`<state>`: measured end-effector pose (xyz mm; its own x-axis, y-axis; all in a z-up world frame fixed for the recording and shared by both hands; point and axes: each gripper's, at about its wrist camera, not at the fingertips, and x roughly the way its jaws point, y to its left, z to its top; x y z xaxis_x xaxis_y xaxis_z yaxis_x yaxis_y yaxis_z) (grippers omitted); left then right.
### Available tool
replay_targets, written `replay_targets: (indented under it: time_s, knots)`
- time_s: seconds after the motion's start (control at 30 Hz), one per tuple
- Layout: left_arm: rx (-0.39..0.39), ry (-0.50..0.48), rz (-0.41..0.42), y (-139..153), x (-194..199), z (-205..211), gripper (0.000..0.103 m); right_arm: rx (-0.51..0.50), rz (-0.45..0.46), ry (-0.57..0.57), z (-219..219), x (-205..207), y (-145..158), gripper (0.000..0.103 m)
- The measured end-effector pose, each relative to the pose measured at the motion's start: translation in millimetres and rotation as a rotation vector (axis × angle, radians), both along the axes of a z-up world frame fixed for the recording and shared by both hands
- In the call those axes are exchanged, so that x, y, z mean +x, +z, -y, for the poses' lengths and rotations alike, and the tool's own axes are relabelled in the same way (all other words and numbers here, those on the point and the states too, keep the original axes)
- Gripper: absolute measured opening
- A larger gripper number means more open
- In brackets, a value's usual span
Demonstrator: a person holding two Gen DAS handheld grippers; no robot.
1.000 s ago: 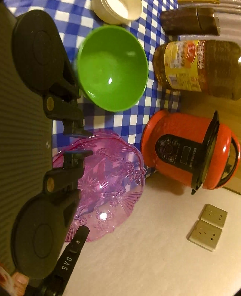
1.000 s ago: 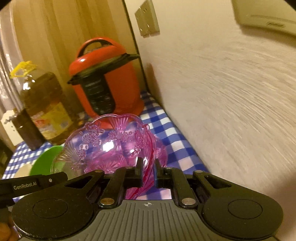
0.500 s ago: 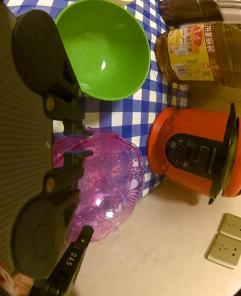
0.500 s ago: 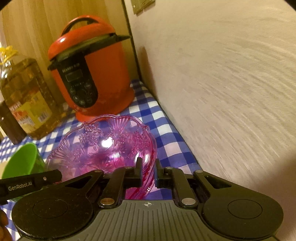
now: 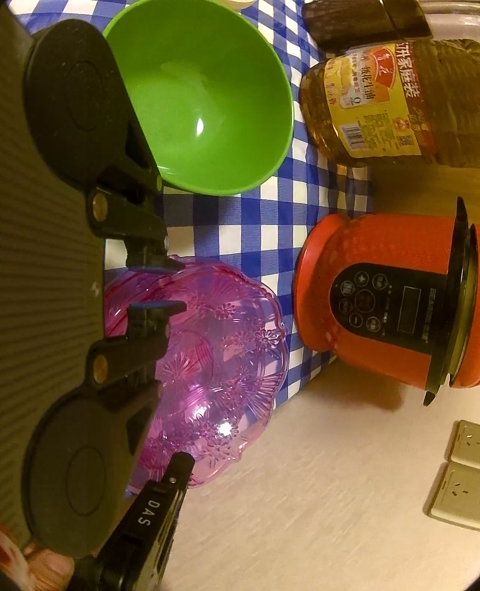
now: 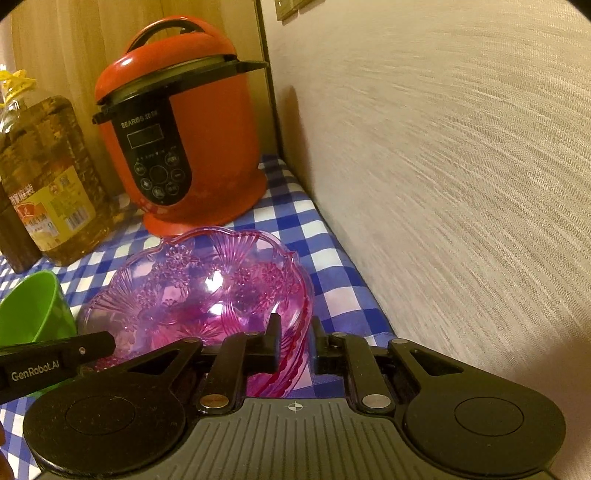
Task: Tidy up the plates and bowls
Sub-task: 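Lower the plate onto the pink plate and open both grippers, then move both grippers back to the remaining pink glass plate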
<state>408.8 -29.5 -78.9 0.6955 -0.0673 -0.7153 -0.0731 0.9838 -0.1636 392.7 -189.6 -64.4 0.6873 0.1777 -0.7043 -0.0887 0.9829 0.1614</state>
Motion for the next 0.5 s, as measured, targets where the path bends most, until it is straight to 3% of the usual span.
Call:
replay_targets:
  time_s: [0.13, 0.2, 0.23, 0.27, 0.3, 0.5]
  knots:
    - [0.008, -0.004, 0.001, -1.8, 0.2, 1.4, 0.015, -0.012, -0.004, 0.003, -1.4, 0.9, -1.1, 0.014]
    - [0.018, -0.007, 0.008, -1.8, 0.4, 2.4, 0.015, -0.007, -0.007, 0.006, -1.6, 1.0, -1.5, 0.020]
    - [0.034, -0.007, 0.011, -1.5, 0.6, 3.6, 0.023, 0.005, -0.009, 0.006, -1.3, 1.5, -2.0, 0.035]
    - [0.065, 0.000, 0.019, -0.3, -0.1, 5.4, 0.033, 0.015, -0.009, 0.003, -0.7, 1.8, -2.5, 0.058]
    - [0.081, 0.005, 0.029, 0.6, -1.4, 6.1, 0.036, 0.029, -0.007, -0.004, 0.9, 1.7, -2.7, 0.065]
    - [0.032, -0.002, 0.037, 3.7, -8.7, 2.4, 0.036, 0.071, -0.006, -0.026, 6.9, 2.1, 1.6, 0.067]
